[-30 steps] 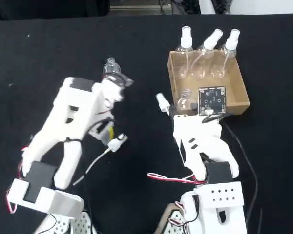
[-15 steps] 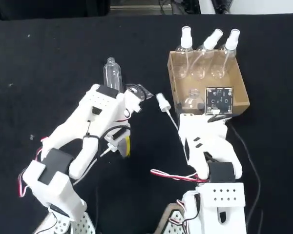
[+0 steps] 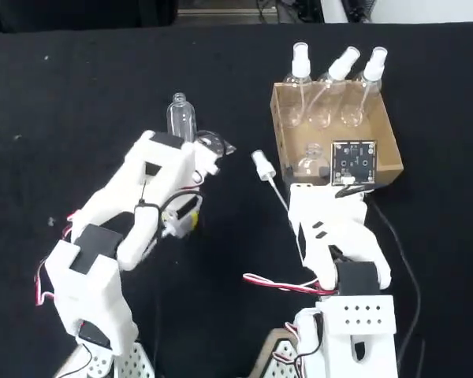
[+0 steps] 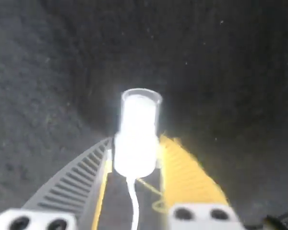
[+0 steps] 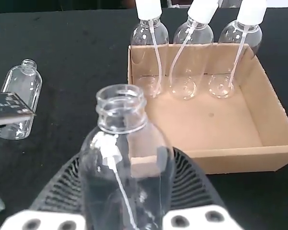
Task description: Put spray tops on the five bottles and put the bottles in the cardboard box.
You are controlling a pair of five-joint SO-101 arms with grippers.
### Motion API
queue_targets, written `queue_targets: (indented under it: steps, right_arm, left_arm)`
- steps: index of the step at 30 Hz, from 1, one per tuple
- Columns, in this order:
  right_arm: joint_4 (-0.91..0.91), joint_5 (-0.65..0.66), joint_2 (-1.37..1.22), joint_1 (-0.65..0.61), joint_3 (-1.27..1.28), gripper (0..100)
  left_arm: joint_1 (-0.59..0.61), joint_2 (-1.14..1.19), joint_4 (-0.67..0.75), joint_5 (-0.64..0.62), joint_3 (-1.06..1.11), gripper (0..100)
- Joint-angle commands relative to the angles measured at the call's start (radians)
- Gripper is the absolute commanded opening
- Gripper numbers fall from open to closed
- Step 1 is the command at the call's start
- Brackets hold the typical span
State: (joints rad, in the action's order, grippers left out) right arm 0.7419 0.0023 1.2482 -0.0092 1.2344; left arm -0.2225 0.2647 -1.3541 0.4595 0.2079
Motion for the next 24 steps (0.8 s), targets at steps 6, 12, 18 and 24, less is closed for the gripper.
queue_targets:
  steps: [6, 12, 18, 24]
  right_arm:
    - [-0.028, -0.005, 0.027, 0.015, -0.008, 1.1]
    - [-0.051, -0.005, 0.025, 0.015, -0.005, 1.1]
    - [-0.089, -0.005, 0.025, 0.015, 0.024, 1.1]
    - [-0.086, -0.005, 0.025, 0.015, 0.022, 1.1]
  left_arm:
    - [0.285, -0.009, -0.176, -0.003, -0.174, 3]
    - [0.493, -0.002, -0.169, -0.002, -0.179, 3]
    - [0.507, 0.002, -0.169, 0.000, -0.171, 12]
    - [0.513, 0.002, -0.095, -0.002, -0.151, 26]
